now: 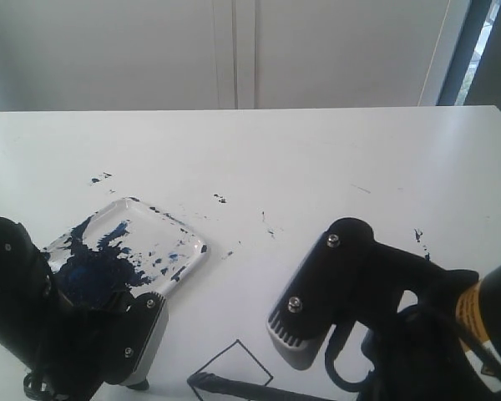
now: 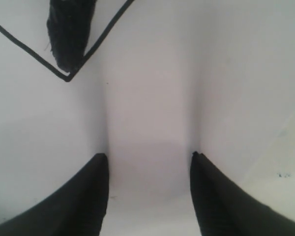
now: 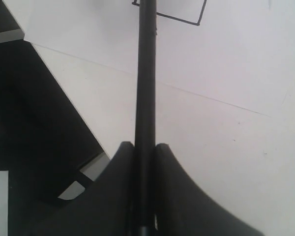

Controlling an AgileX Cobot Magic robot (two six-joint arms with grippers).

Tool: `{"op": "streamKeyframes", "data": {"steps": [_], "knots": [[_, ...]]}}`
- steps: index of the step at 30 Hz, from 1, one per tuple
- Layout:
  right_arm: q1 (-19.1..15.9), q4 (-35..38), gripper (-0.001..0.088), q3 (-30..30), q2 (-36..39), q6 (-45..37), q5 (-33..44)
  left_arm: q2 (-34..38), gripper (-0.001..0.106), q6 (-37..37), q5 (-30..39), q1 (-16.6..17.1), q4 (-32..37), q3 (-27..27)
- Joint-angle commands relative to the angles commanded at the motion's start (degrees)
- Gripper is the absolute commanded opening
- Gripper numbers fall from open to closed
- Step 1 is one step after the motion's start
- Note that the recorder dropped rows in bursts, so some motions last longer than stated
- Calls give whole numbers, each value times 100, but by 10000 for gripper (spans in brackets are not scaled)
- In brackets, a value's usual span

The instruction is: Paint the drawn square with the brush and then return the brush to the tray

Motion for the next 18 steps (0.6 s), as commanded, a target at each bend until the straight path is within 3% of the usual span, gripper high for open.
{"op": "streamKeyframes", "data": {"steps": [18], "knots": [[0,12,0,0,40,64,35,0,560,0,0,0,0,0]]}}
